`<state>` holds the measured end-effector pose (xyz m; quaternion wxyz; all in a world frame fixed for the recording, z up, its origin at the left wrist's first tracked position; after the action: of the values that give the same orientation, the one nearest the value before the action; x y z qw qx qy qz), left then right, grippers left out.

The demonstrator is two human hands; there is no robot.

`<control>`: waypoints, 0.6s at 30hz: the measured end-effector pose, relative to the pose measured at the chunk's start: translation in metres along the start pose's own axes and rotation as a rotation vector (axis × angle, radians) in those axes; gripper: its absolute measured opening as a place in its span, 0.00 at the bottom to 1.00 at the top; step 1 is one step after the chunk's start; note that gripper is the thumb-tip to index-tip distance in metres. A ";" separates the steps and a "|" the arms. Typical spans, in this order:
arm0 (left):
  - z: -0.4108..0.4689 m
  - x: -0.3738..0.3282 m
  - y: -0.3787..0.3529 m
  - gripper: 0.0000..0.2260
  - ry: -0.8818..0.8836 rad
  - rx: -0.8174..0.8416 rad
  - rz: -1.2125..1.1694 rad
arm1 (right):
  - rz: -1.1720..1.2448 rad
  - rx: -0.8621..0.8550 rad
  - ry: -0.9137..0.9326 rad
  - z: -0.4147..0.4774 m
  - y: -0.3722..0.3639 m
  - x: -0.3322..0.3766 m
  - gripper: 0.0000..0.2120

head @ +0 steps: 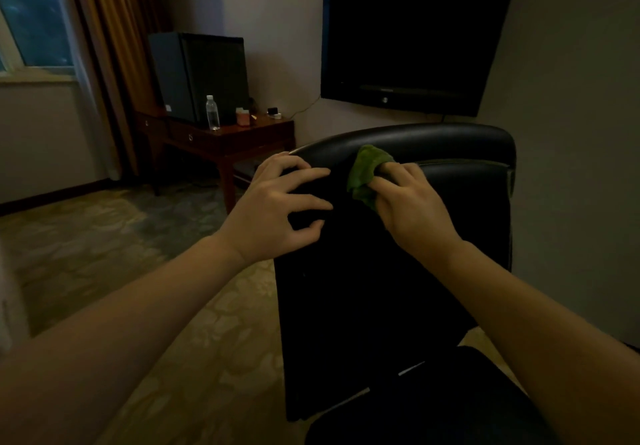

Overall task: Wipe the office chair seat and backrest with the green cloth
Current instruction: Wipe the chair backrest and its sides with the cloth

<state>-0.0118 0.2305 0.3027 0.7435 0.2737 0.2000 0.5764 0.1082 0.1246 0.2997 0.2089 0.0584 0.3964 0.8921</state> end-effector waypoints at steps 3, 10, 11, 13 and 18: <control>0.015 0.010 -0.021 0.09 0.040 0.023 -0.046 | -0.005 0.014 -0.168 0.004 -0.001 -0.044 0.12; 0.055 0.013 -0.099 0.20 0.084 0.127 0.045 | -0.146 0.053 -0.338 -0.004 0.002 -0.112 0.13; 0.057 0.009 -0.117 0.25 0.084 0.175 0.077 | -0.176 0.096 -0.338 -0.006 0.001 -0.122 0.14; 0.059 0.001 -0.154 0.34 0.099 0.279 0.142 | -0.222 0.183 -0.328 -0.012 -0.001 -0.142 0.16; 0.075 -0.017 -0.218 0.43 0.223 0.447 0.195 | -0.191 0.255 -0.389 -0.039 0.014 -0.184 0.21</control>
<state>0.1928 0.1603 0.2216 0.5790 0.3836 0.3757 0.6136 0.2598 0.0126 0.2946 0.3558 0.2173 0.4619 0.7828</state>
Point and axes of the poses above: each hand's wrist, its own z-axis towards the middle knuckle, its own y-axis out of the back of the hand, x = y × z, the point moved 10 cm from there along z, towards the middle knuckle, and after that the axes turned 2 degrees about -z, right-handed, at the moved point
